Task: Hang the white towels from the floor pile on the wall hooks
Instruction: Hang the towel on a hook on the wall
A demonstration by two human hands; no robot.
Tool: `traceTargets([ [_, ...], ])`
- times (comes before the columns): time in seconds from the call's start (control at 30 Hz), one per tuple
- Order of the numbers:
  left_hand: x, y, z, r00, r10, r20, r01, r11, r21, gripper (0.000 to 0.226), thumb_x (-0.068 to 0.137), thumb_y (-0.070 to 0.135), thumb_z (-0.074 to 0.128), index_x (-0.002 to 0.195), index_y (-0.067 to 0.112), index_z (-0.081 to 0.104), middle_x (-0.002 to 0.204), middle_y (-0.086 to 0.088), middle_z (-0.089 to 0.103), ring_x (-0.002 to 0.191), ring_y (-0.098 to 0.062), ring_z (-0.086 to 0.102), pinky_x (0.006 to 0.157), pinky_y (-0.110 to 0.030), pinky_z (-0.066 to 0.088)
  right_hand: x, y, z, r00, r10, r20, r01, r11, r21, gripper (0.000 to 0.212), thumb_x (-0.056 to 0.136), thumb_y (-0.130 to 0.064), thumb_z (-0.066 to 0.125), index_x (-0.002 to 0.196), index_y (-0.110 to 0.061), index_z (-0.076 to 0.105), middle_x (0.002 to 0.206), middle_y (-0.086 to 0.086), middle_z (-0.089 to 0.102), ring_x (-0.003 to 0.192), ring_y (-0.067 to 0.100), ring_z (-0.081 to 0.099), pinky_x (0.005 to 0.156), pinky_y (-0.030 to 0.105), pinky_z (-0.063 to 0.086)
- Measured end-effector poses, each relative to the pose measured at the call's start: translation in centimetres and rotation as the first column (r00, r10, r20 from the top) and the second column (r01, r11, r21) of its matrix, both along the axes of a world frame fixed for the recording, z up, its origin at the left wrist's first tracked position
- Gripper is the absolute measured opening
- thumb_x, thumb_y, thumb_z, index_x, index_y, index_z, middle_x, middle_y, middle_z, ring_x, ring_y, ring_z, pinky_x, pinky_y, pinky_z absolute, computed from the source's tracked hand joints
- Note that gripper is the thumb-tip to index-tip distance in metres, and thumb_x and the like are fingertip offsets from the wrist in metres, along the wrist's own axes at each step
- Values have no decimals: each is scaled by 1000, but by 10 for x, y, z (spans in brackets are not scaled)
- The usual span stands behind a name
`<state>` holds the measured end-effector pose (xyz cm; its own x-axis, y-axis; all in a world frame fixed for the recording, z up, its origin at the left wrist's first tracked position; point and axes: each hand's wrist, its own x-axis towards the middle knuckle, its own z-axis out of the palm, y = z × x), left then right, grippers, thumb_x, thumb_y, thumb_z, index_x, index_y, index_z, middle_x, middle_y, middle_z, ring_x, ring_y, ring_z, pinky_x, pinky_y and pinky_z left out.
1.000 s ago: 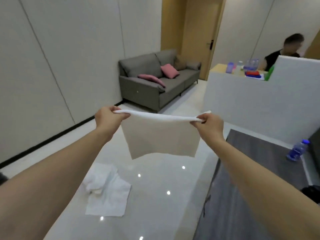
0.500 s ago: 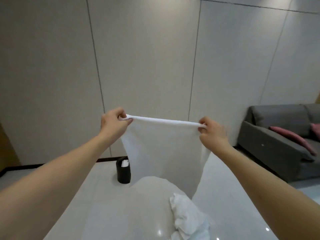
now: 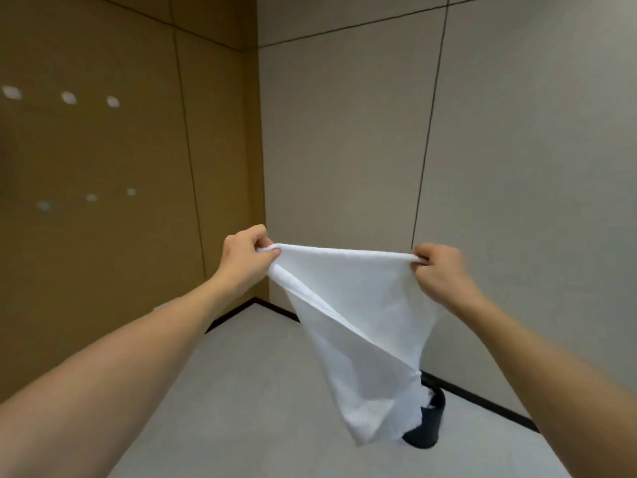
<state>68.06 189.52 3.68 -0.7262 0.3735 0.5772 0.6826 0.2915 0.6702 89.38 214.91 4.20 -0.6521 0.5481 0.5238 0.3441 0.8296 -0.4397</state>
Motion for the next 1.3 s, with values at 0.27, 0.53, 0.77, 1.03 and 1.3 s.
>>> traceTargets([
  [0.27,-140,-66,1,974,212,78,-218,973,77,21,78,17,70,66,13,54,73,2,63,69,-13,52,58,-29,41,-204,-26,8,974,223,23,-224,975,3,3,59,-12,38,59,-11,41,59,5,48,64,33,45,49,30,29],
  [0.53,-312,-132,42,955,262,141,-290,927,238,32,73,10,76,58,16,48,64,1,56,63,-14,46,57,-27,34,-399,-76,49,926,379,-8,-378,925,20,17,72,-15,47,55,-18,50,54,-2,49,60,24,49,49,27,31],
  [0.77,-434,-189,64,924,368,108,-382,903,195,28,77,13,75,64,14,50,63,1,51,60,-13,43,54,-28,31,-552,-123,85,800,594,-83,-597,802,-19,24,77,-56,58,71,-38,72,70,-21,65,76,6,60,64,29,49],
  [1.03,-541,-250,54,841,539,43,-540,836,94,22,86,27,69,72,16,58,71,1,59,67,-14,52,59,-29,38,-737,-169,88,651,751,-114,-758,652,-32,24,84,-48,69,99,-30,74,102,-11,66,101,14,59,88,43,55],
  [1.3,-657,-279,83,690,720,-80,-717,694,60,17,84,20,70,77,20,55,83,-3,63,76,-21,58,64,-33,46,-918,-202,106,500,851,-162,-849,519,100,26,86,-50,66,101,-30,74,100,-14,67,99,12,59,85,37,51],
])
